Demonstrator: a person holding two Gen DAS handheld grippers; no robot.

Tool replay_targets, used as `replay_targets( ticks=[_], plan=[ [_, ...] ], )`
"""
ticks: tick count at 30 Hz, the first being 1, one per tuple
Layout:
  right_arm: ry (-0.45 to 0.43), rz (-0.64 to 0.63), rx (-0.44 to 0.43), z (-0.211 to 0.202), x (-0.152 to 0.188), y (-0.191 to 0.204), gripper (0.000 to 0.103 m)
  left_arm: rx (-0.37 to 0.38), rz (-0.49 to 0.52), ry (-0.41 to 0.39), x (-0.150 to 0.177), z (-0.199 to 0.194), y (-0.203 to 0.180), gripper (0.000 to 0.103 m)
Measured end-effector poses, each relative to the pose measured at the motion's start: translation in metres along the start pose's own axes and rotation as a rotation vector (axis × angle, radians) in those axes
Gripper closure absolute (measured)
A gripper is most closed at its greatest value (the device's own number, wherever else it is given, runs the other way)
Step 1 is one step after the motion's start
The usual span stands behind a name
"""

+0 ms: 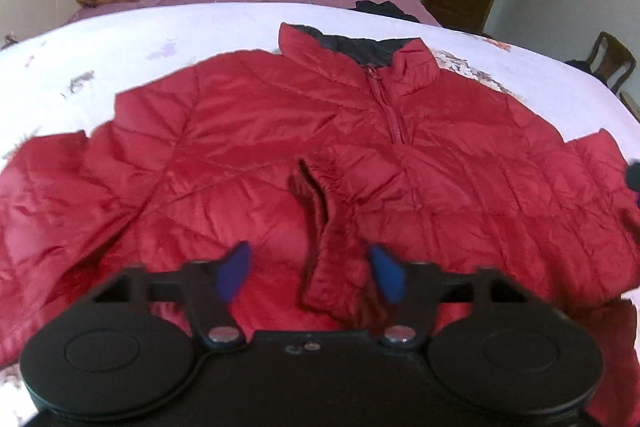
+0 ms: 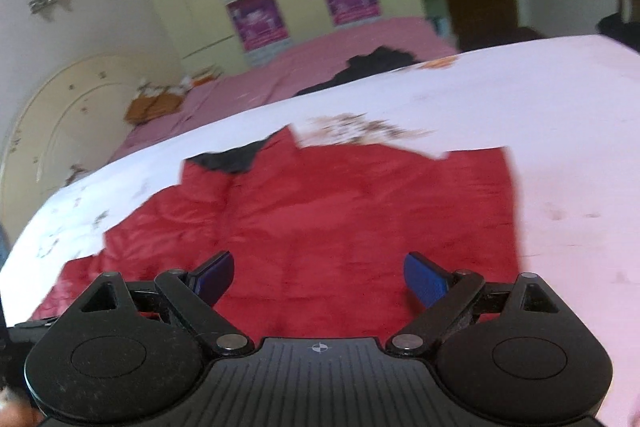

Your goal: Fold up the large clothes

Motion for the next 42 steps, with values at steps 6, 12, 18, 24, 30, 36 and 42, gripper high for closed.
replay_targets(
  ticks=[6,12,18,24,30,36,42],
  plan=[
    [0.0,0.028,0.077,0.007,0.0,-0.032,0.012,0.034,-0.023,-0.07,-0.007,-0.012,0.002,0.094],
    [-0.01,0.028,0.14,0.025,-0.007,-0.051,0.012,-0.056,-0.045,-0.185,-0.022,-0.05,0.033,0.095],
    [0.065,0.063,0.154,0.068,-0.007,-0.061,0.012,-0.112,-0.095,-0.136,-0.006,-0.042,0.064,0.095],
    [0.101,0.067,0.154,0.098,-0.011,-0.063,0.026,-0.125,-0.079,-0.112,0.0,-0.037,0.064,0.095],
    [0.113,0.04,0.121,0.104,-0.019,-0.056,0.083,-0.138,-0.073,-0.1,0.004,-0.031,0.066,0.095],
    [0.093,-0.055,0.202,0.111,-0.012,-0.054,0.089,-0.174,-0.018,-0.091,0.006,-0.022,0.058,0.091],
    [-0.014,-0.071,0.257,0.085,-0.027,-0.056,0.065,-0.239,0.009,-0.147,0.001,-0.05,0.056,0.064]
  ],
)
Point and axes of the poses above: each gripper's, at about its wrist camera, not at the fingertips, and z roughly the way its jaws point, y to its left, x to its underside, the point moved 5 cm from there along z, roughly the way its jaws point, and after that the axes turned 12 degrees about x, right-handed, at the moved point
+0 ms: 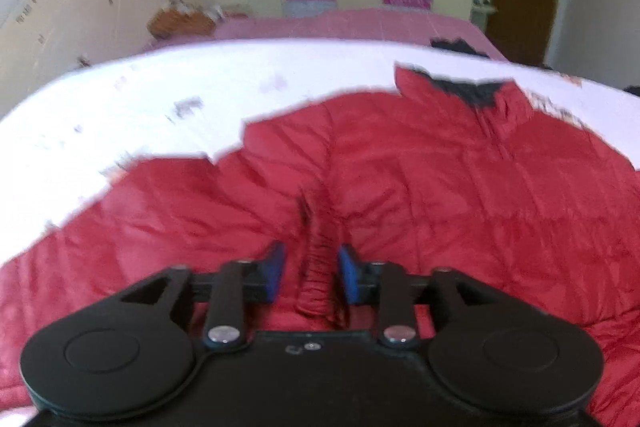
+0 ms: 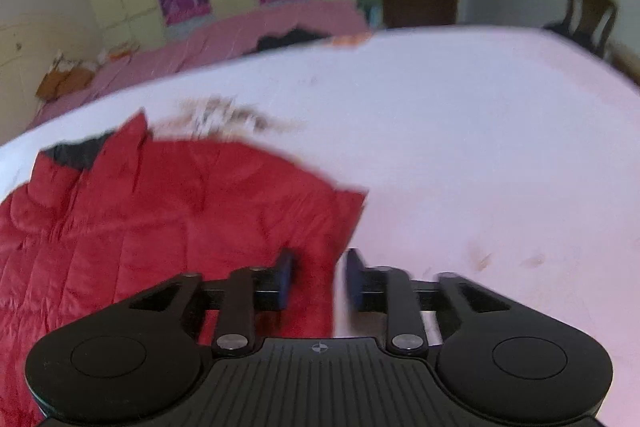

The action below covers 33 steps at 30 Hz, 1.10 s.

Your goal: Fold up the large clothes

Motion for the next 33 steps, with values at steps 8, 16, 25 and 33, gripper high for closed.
replay_targets(
  ticks=[8,16,25,33],
  plan=[
    [-0.025,-0.07,-0.121,-0.013,-0.01,0.046,0.065,0.06,0.034,-0.03,-0.011,-0.009,-0.021,0.052],
    [0.007,-0.174,-0.08,0.019,0.012,0.086,0.065,0.055,0.059,0.045,-0.001,0.027,-0.027,0.052],
    [0.003,-0.172,-0.09,0.009,0.01,0.084,0.065,0.047,0.017,0.077,0.0,0.031,-0.016,0.046],
    [-0.021,-0.217,-0.225,-0.03,0.024,0.122,0.065,0.05,-0.018,0.087,-0.001,0.01,-0.014,0.041]
  ],
)
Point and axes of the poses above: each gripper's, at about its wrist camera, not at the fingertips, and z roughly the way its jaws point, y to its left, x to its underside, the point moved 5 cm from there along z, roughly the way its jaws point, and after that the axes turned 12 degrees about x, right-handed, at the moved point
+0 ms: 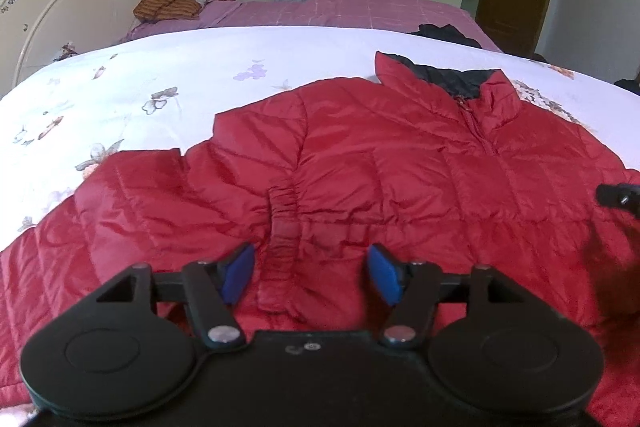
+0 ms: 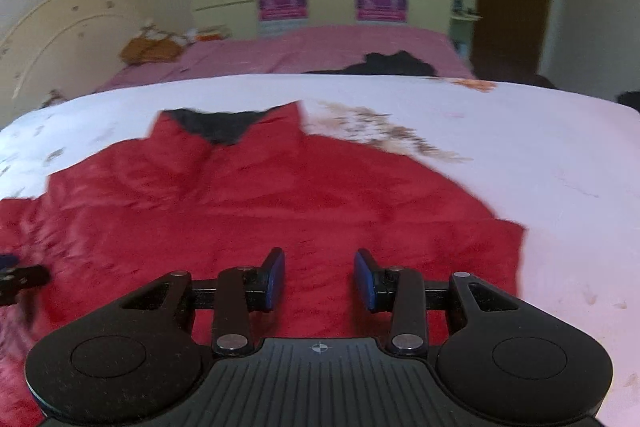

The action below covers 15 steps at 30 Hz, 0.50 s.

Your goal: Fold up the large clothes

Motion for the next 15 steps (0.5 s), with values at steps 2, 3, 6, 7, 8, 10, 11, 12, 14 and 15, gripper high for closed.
replay_targets(
  ticks=[2,3,6,7,8,10,11,12,14,15],
  plan=[
    [0.016,-0.031,-0.007,0.003,0.008,0.012,0.065,-0.005,-0.005,0.005,0.001,-0.006,0.001,0.039],
    [0.03,-0.045,-0.003,0.007,0.011,0.016,0.065,-0.006,-0.008,0.005,0.001,-0.008,0.002,0.039],
    [0.071,-0.084,0.021,0.023,0.023,0.02,0.065,-0.02,-0.017,-0.006,0.002,-0.019,0.006,0.038],
    [0.072,-0.085,0.023,0.026,0.024,0.021,0.065,-0.022,-0.021,-0.009,0.002,-0.022,0.007,0.037],
    [0.077,-0.088,0.025,0.026,0.024,0.021,0.065,-0.022,-0.027,-0.011,0.003,-0.026,0.01,0.036],
    [0.09,-0.095,0.033,0.029,0.021,0.024,0.065,-0.03,-0.037,-0.015,0.004,-0.032,0.014,0.036],
    [0.095,-0.095,0.035,0.027,0.022,0.024,0.065,-0.033,-0.043,-0.018,0.005,-0.035,0.017,0.036],
    [0.099,-0.089,0.034,0.026,0.021,0.025,0.064,-0.037,-0.051,-0.021,0.005,-0.039,0.021,0.036],
    [0.078,-0.063,-0.004,0.014,0.017,0.032,0.064,-0.041,-0.078,-0.024,0.009,-0.046,0.029,0.034],
    [0.067,-0.065,-0.02,0.009,0.016,0.037,0.064,-0.043,-0.092,-0.025,0.011,-0.05,0.034,0.034]
  ],
)
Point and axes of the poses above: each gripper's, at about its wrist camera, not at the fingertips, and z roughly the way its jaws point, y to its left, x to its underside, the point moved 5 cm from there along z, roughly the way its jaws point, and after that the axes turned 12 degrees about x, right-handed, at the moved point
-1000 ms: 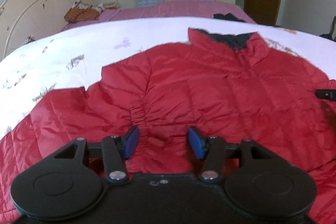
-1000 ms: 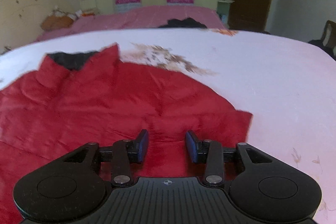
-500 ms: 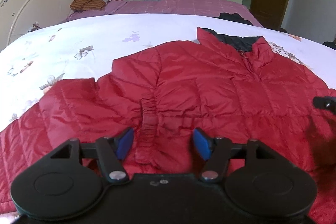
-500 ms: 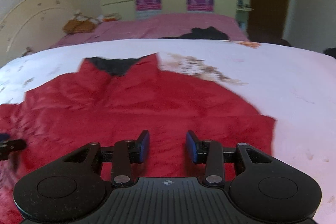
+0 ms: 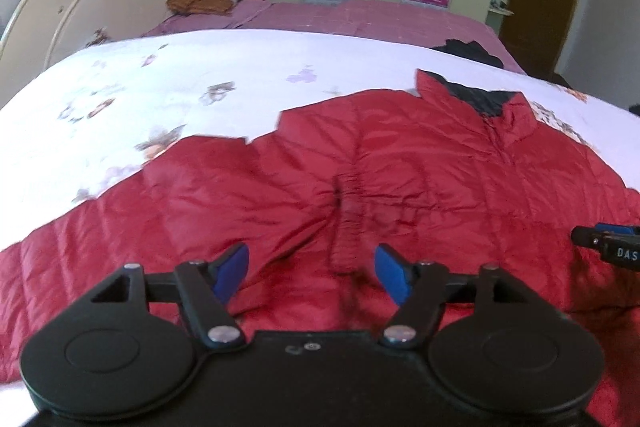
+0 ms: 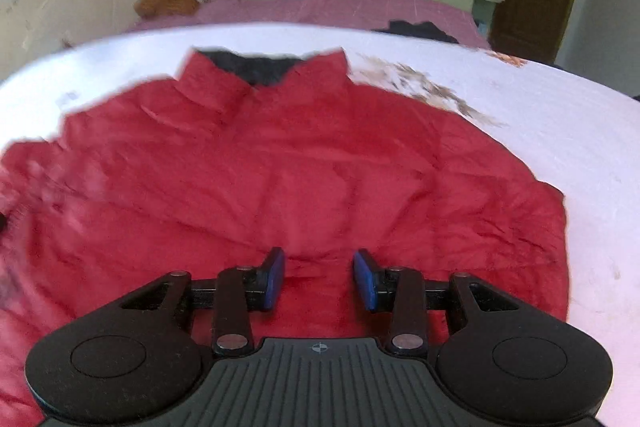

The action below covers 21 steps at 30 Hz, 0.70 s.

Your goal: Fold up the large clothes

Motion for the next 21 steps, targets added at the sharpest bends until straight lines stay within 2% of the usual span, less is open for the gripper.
replay_targets(
  ticks=[6,12,21],
  plan=[
    [-0.035,-0.033,-0.076,-0.014,-0.005,0.037,0.064,-0.046,-0.067,0.0,0.013,-0.02,0.035,0.033],
    [-0.038,-0.071,-0.121,-0.017,-0.003,0.07,0.064,-0.111,-0.189,-0.001,0.034,-0.046,0.087,0.03],
    [-0.051,-0.127,-0.177,-0.019,-0.004,0.121,0.064,-0.202,-0.519,-0.03,0.088,-0.097,0.179,0.028]
  ],
)
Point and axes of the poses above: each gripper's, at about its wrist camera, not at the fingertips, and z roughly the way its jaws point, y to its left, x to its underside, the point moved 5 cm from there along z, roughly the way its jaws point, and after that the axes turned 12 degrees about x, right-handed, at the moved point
